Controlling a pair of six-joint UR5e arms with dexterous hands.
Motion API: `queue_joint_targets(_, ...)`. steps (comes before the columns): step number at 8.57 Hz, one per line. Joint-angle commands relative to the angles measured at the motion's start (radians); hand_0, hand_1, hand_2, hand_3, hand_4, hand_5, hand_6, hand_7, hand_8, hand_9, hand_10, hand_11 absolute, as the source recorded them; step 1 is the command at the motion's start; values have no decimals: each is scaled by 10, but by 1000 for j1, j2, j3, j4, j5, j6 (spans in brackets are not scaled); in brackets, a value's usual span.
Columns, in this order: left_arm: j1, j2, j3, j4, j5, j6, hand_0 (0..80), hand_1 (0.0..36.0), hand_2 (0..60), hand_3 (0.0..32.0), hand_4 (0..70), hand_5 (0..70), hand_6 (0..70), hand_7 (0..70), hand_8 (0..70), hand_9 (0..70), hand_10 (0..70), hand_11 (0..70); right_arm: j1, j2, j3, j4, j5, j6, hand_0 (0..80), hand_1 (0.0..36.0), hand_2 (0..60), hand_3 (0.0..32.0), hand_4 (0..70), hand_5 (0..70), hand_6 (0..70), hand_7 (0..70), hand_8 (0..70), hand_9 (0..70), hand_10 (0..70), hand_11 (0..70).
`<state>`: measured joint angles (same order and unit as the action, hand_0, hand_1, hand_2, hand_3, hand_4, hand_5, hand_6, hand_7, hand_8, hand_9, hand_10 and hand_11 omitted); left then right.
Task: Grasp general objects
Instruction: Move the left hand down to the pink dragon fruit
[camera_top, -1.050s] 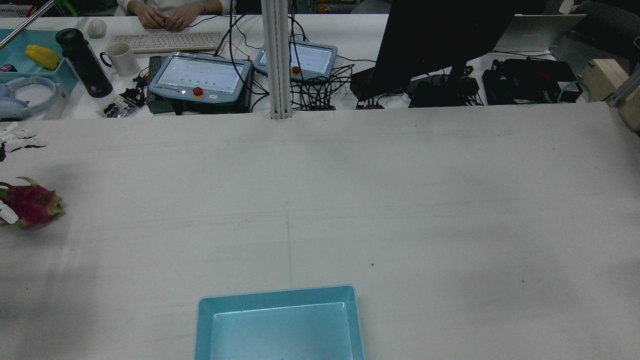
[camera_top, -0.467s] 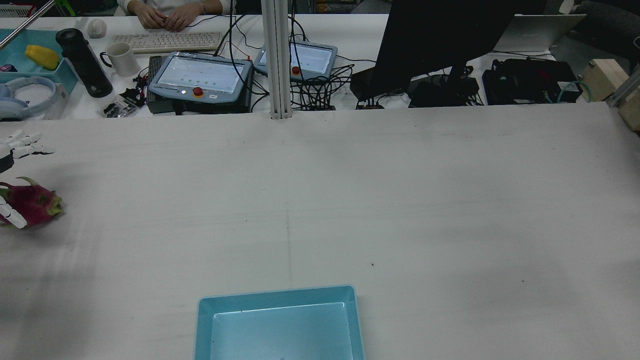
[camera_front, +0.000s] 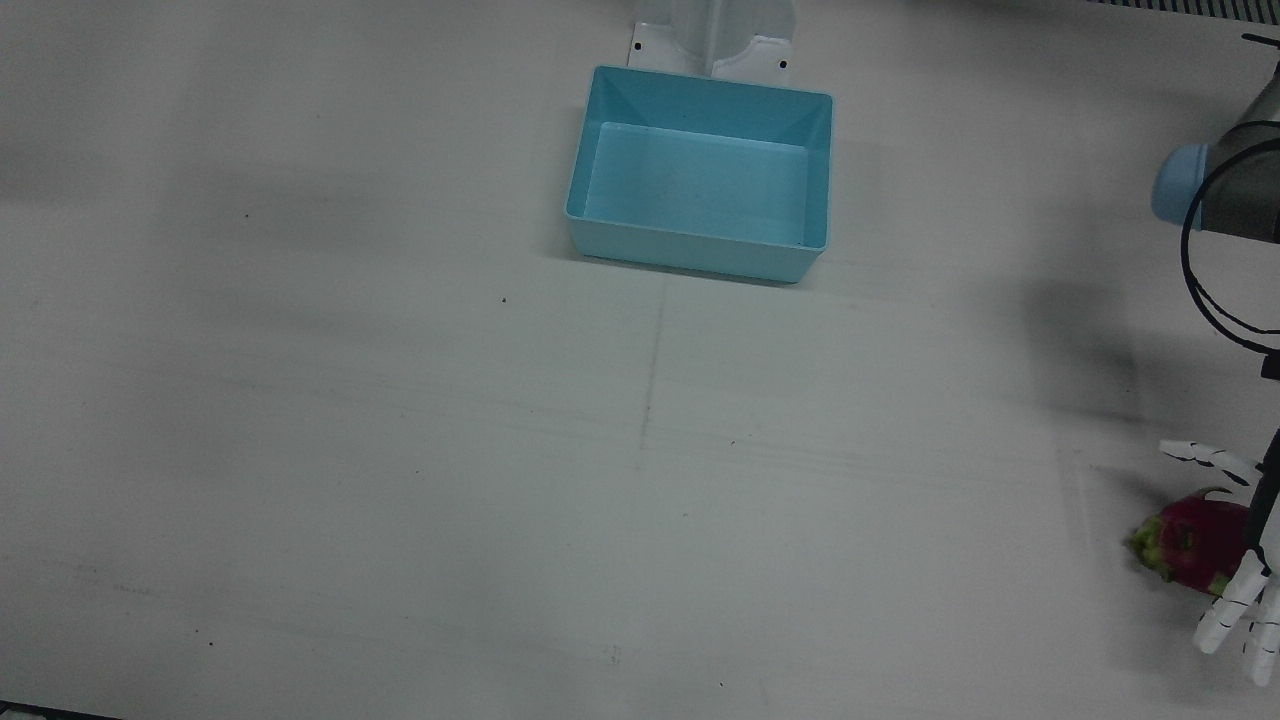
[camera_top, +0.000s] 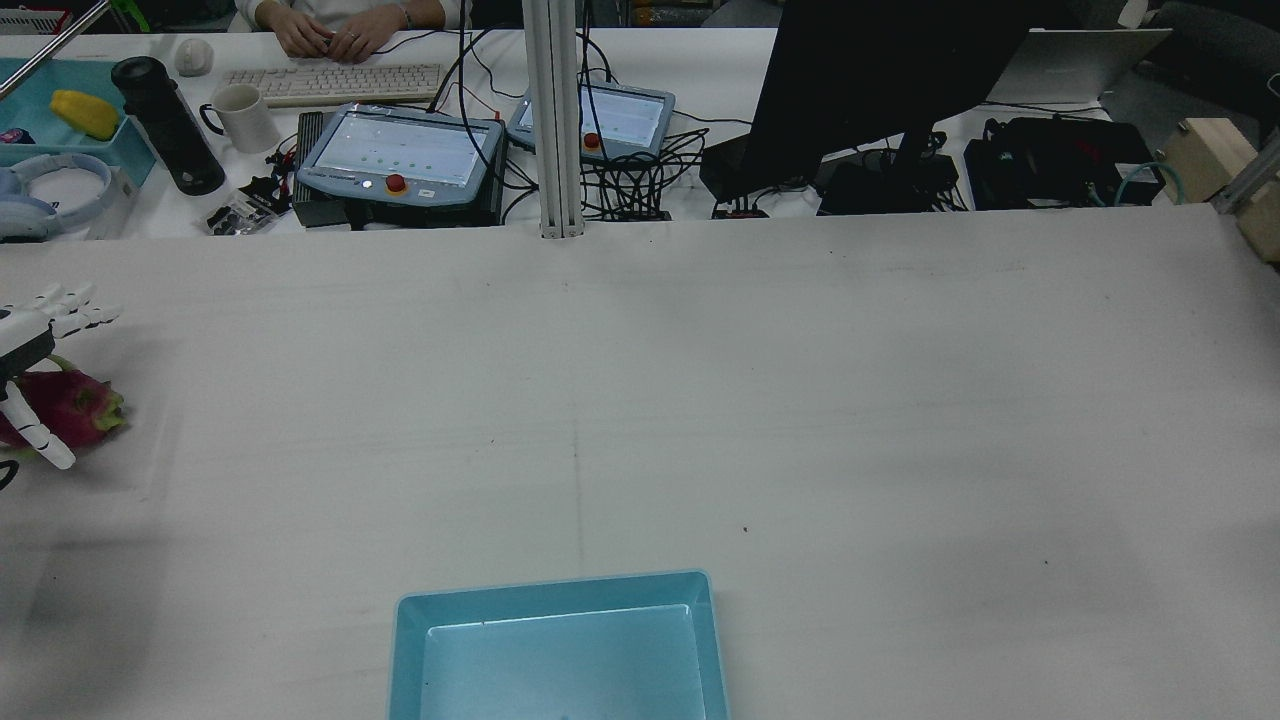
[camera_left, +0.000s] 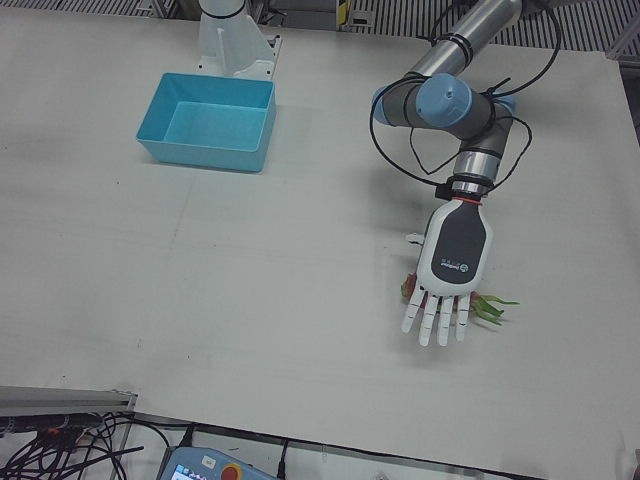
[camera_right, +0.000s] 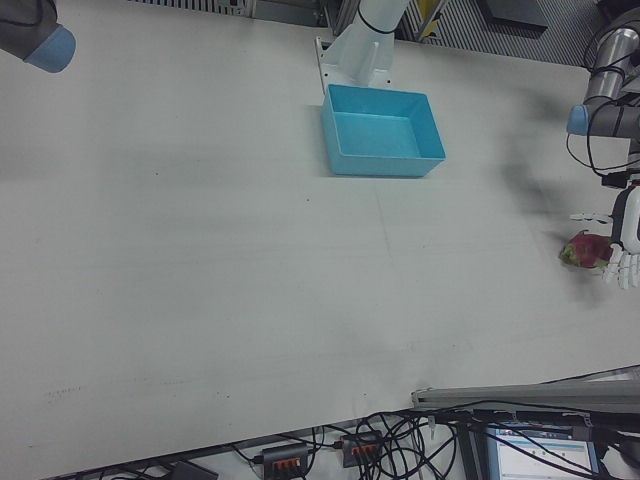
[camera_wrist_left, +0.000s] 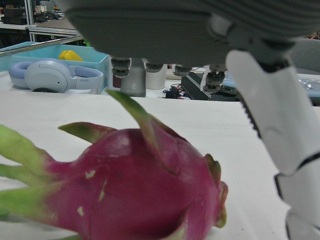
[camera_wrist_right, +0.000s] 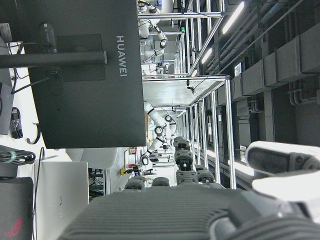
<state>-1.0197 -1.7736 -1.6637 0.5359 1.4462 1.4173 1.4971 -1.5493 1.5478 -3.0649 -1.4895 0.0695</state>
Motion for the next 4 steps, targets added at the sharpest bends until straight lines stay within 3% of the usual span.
queue_joint_targets(1,64,-4,42,-11,-32,-3,616,289,112,62,0,44,0,17,0,0,16,57,0,0,0,0,-1,0,0,0,0,0,0,0,0,0,0,0,0,0)
queue_joint_targets(2,64,0,42,-11,-32,-1,616,288,112,58,0,45,0,20,0,0,14,54,0,0,0,0,0,0,0,0,0,0,0,0,0,0,0,0,0,0)
queue_joint_targets(4,64,0,41,-2,-102,-1,606,289,136,64,0,21,0,19,0,0,10,47,0,0,0,0,0,0,0,0,0,0,0,0,0,0,0,0,0,0)
